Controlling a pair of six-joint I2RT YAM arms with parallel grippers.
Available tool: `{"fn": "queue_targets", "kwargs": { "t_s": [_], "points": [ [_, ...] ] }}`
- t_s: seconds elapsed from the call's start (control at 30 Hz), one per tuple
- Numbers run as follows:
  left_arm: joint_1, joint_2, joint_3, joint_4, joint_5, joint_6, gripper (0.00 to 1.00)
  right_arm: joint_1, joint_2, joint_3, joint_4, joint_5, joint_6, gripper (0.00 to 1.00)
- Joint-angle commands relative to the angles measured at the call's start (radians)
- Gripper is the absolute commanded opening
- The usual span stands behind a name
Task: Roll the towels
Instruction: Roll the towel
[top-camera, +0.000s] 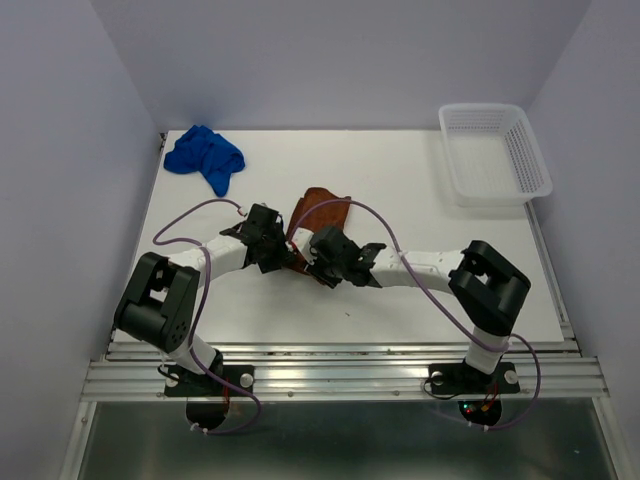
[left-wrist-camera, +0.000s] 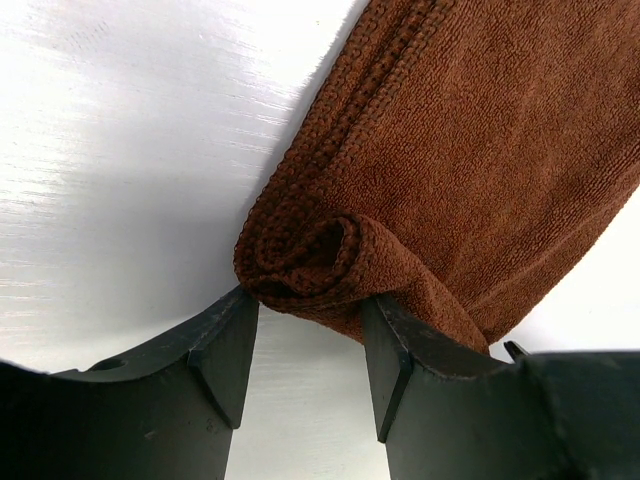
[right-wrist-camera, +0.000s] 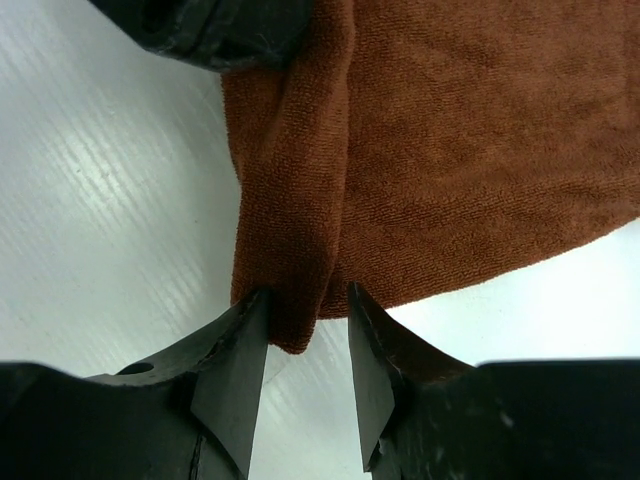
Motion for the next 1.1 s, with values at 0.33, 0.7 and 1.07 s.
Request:
{"fn": "queue_targets", "kwargs": {
  "t_s": [0.33, 0.7, 1.07],
  "points": [
    [0.005, 0.013, 0.002, -0.077, -0.016, 0.014, 0.59, 0.007, 0.107, 0.069, 0.027, 0.104, 0.183, 0.01],
    [0.005, -0.049, -0.040, -0.040, -0.005, 0.018, 0.83, -0.172, 0.090, 0.166, -0.142, -0.541, 0.485, 0.01],
    [0.005, -0.040, -0.049, 0.080, 0.093, 0.000, 0.87, -0.267, 0.128, 0.161, -0.117, -0.867, 0.614, 0.01]
  ]
}}
